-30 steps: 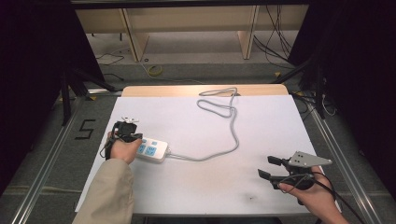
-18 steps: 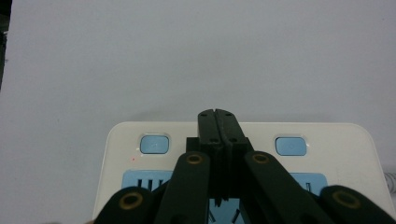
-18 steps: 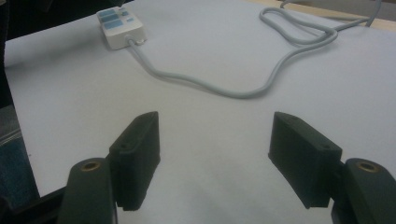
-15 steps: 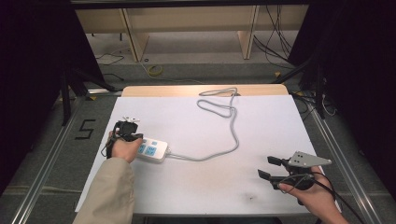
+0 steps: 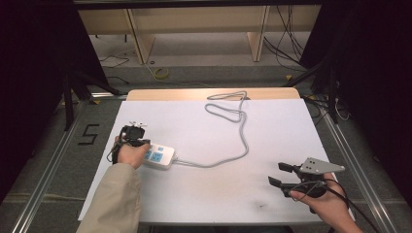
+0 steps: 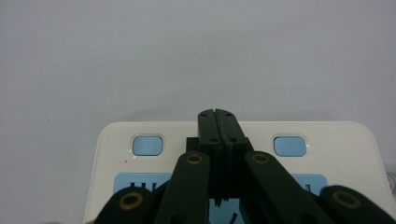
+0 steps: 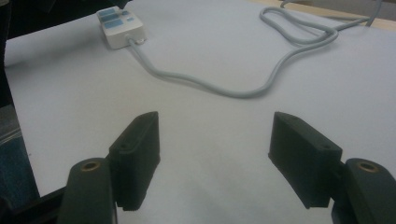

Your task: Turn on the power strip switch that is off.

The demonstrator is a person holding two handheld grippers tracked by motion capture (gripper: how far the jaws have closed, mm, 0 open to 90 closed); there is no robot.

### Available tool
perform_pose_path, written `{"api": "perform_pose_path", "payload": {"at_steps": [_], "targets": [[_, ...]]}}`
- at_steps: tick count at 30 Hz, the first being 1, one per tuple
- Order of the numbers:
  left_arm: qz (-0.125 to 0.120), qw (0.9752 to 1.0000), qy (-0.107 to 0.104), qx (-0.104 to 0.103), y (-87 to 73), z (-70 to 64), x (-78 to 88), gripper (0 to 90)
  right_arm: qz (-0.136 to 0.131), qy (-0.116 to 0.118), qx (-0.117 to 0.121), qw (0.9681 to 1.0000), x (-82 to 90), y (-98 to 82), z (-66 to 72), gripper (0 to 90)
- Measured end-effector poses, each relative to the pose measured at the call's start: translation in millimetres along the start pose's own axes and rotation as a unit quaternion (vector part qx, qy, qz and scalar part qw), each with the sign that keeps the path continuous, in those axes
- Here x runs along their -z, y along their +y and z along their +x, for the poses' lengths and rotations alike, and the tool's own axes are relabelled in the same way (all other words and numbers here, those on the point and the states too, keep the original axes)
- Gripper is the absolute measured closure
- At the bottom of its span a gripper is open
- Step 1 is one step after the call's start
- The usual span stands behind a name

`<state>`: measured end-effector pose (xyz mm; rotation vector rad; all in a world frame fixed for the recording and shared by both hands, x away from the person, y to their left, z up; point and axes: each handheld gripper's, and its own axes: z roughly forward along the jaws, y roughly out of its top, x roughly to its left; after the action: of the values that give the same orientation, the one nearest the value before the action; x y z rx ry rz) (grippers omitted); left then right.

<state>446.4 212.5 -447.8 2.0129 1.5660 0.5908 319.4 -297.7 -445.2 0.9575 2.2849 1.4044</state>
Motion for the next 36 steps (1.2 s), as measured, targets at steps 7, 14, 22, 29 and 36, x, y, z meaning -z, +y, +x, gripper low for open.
{"api": "perform_pose_path", "payload": {"at_steps": [7,14,22,29,36], "targets": [[0.004,1.0000,0.003,-0.007,1.0,-1.0,-1.1,90.0,0.000,0.000,0.000,1.0000,0.1,-0.1,0.0,33.8],[0.007,0.9999,0.004,-0.010,1.4,-2.8,-2.5,90.0,0.000,0.000,0.001,1.0000,0.0,0.0,0.2,33.8],[0.012,0.9999,0.005,-0.010,1.3,-3.4,-4.3,89.9,0.000,0.000,0.001,1.0000,0.1,0.0,0.1,33.8],[0.015,0.9998,0.005,-0.013,1.8,-4.1,-4.3,89.9,0.000,0.000,0.001,1.0000,0.1,-0.1,0.0,33.8],[0.025,0.9994,0.010,-0.021,3.5,-5.6,-4.5,90.0,0.000,0.000,0.001,1.0000,-0.1,-0.1,0.3,33.8]]}}
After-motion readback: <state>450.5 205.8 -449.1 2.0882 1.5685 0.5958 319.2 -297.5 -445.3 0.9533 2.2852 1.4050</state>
